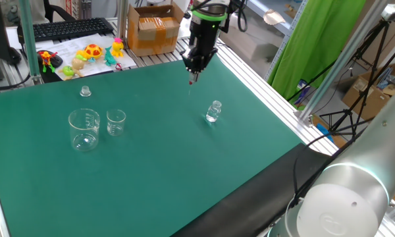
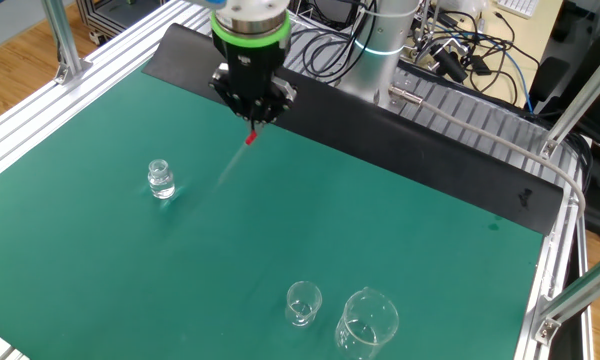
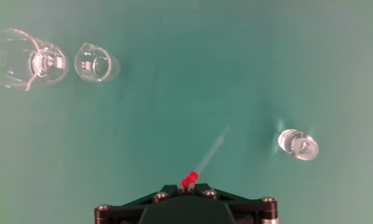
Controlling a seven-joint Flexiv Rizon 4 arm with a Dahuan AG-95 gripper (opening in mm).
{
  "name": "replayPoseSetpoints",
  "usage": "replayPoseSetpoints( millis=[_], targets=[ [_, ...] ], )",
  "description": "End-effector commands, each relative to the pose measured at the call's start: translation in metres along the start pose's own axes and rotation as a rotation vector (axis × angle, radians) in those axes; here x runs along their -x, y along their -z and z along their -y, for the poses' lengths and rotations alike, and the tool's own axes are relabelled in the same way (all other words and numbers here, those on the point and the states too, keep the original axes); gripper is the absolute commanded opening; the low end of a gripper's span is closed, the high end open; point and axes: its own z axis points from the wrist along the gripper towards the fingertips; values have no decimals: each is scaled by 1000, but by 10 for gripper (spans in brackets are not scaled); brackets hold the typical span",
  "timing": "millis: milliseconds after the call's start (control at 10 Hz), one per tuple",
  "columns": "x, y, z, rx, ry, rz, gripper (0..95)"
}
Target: Transfer liquid using a dropper
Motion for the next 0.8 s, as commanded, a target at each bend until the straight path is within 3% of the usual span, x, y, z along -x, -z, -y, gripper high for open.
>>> replayPoseSetpoints(
  millis=[100, 600, 800],
  targets=[
    [-2, 0, 4, -5, 7, 4, 0],
    [-2, 4, 23, -7, 11, -6, 0],
    [1, 10, 33, -3, 30, -7, 0]
  ],
)
